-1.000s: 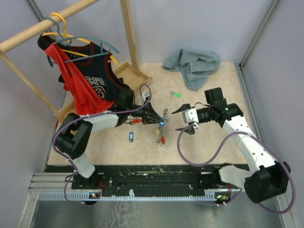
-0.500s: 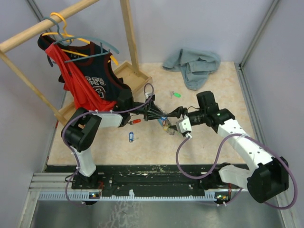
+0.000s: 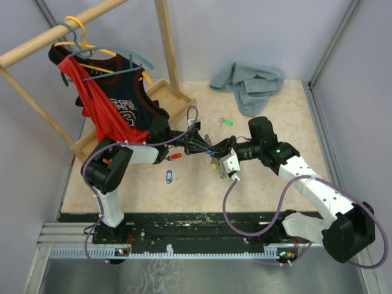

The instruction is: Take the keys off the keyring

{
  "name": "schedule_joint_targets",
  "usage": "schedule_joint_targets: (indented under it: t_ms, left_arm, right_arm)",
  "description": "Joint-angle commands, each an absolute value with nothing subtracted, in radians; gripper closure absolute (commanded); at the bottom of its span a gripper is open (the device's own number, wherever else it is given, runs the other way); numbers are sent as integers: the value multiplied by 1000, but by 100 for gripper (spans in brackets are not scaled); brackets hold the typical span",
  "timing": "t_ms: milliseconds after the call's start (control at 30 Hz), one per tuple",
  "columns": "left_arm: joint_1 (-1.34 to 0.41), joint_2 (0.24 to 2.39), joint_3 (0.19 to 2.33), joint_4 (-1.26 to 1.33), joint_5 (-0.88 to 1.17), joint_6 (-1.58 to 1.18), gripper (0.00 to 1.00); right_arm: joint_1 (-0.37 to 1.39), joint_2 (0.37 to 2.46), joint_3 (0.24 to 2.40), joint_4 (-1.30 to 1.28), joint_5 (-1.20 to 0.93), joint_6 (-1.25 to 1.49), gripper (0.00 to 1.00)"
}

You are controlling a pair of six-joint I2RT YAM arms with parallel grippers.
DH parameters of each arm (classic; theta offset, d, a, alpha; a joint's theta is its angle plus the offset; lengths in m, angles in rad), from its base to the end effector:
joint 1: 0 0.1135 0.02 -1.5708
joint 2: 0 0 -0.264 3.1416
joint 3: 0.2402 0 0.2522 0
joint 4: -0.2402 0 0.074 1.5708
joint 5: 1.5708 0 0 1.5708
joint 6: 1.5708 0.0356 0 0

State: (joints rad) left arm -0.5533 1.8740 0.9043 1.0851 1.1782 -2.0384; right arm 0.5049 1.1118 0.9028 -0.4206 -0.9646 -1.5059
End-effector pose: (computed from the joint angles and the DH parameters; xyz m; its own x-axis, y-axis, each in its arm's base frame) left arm 0.3008 -0.2245 0.2075 -0.9206 0.1672 0.3528 -0.3551 0.0167 -0.9347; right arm 0.1883 0.1375 0.3025 0.8217 -0.1955 -0.5353 -0.5698 -0.2727 -0.7752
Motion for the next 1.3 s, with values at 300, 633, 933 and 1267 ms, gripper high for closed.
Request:
schedule_joint_targets:
  t_ms: [300,633,933,1267]
  left_arm:
    - [-549,1877,898,1225,1173,-2100,100]
    - [-543,1878,885,1345,1136,-2113,64]
    - [-488,1833,766,1607,1048,-2045,48]
    - [-446,1650,549,1726,942,-1605,51]
  right_arm:
    - [553,1080,882,-361,-902,-1474,100]
    - [542,1071,898,-325,-913,-1333,100]
    - [439,1070,952,-328,-1067,-1123,100]
    - [343,1098,1020,-183,-1180,-635,100]
